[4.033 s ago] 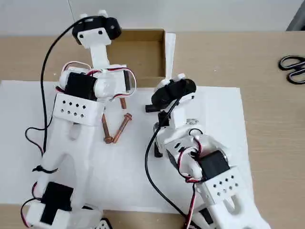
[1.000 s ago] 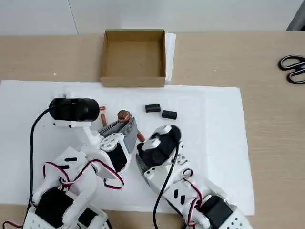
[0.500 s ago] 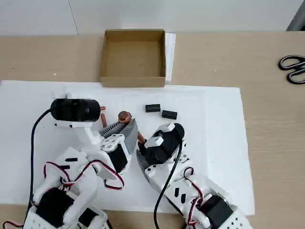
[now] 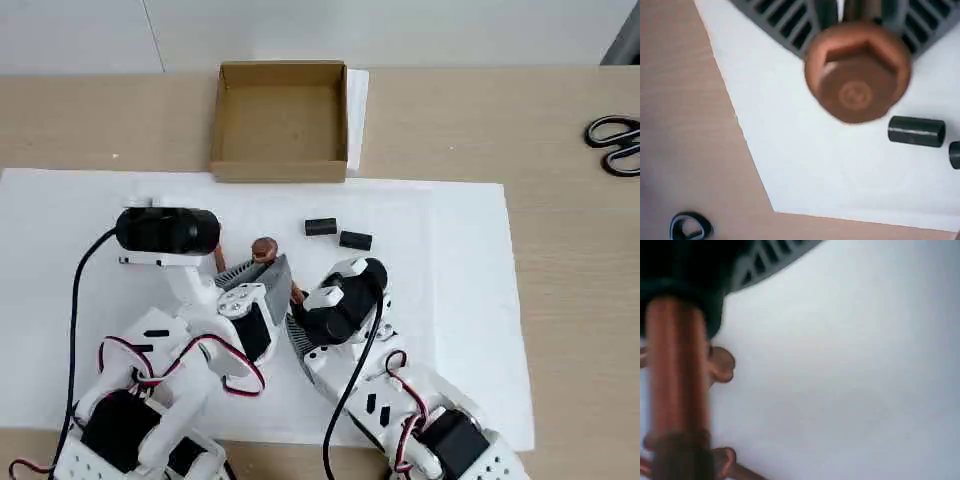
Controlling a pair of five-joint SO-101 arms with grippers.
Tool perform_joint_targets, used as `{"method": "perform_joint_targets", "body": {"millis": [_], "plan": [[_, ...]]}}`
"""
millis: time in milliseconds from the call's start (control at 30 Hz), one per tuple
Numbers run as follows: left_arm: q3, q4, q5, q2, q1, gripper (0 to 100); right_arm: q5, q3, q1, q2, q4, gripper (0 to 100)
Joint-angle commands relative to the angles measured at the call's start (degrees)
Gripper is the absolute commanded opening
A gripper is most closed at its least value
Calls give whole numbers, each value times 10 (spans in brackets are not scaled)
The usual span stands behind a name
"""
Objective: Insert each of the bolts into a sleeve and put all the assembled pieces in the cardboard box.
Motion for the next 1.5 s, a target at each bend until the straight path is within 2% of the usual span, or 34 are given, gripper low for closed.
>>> {"method": "perform_joint_targets", "body": {"millis": [0,100,267,467,700,1100,1467], "plan": [[-2,11,5,-6,38,5,7,-35,4,-4,-12,3],[-2,17,4,-6,62,5,7,-35,4,-4,-12,3],[2,16,3,-5,65,5,7,-35,3,-4,-12,3],[26,17,-21,-5,66,5,8,-32,-47,-7,8,3],[36,53,-49,-6,66,5,23,-33,-46,-7,8,3],[38,114,-50,-7,66,5,25,-35,-45,-7,4,3],[52,100,-50,-9,64,9,25,-35,-45,-7,4,3]]}}
